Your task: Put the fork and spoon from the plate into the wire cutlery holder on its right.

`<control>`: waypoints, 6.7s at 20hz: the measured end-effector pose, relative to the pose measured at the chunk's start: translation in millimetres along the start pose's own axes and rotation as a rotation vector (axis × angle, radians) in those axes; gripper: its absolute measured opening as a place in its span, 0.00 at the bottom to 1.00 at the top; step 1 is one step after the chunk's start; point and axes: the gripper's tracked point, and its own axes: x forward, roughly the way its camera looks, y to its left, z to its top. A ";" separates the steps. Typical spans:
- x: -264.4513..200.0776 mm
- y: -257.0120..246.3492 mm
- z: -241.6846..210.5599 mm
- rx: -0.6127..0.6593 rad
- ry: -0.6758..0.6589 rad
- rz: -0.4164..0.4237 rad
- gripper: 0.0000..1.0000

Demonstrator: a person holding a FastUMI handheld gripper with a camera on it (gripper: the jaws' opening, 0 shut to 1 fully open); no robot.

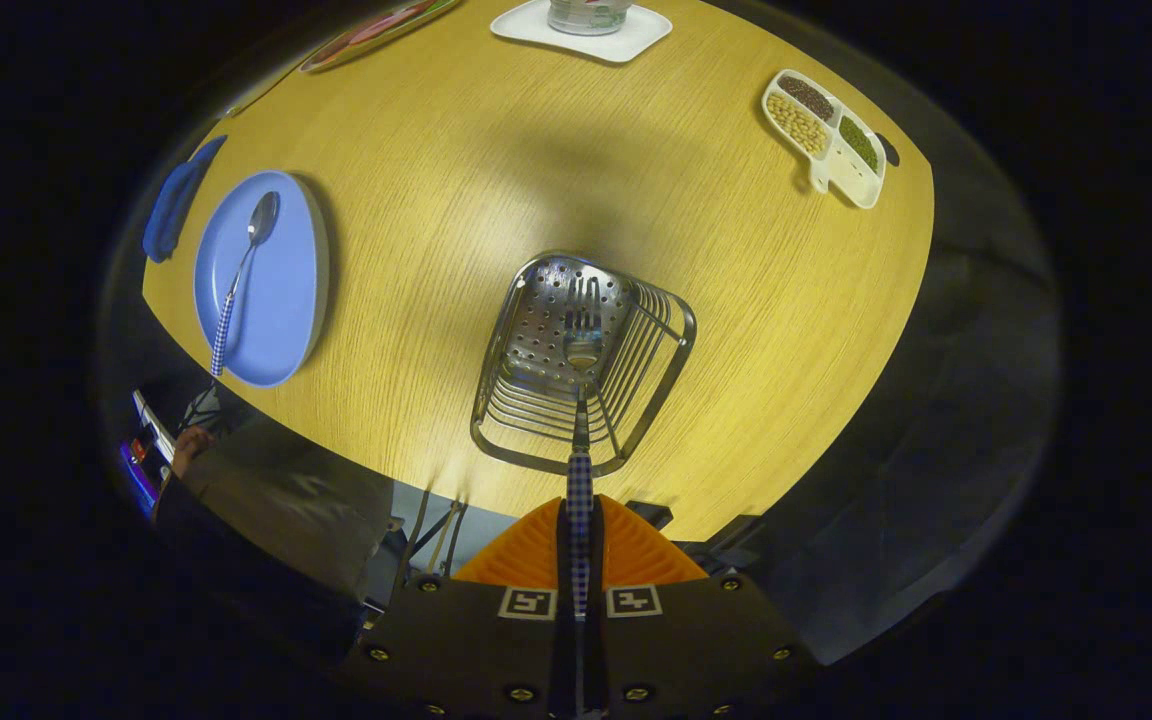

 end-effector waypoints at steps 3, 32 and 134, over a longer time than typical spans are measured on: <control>1.3 -0.9 2.6 0.013 -0.006 0.007 0.07; -73.1 141.3 -18.9 0.213 -0.587 0.133 0.24; -70.6 83.7 -52.2 0.140 -0.324 0.168 0.09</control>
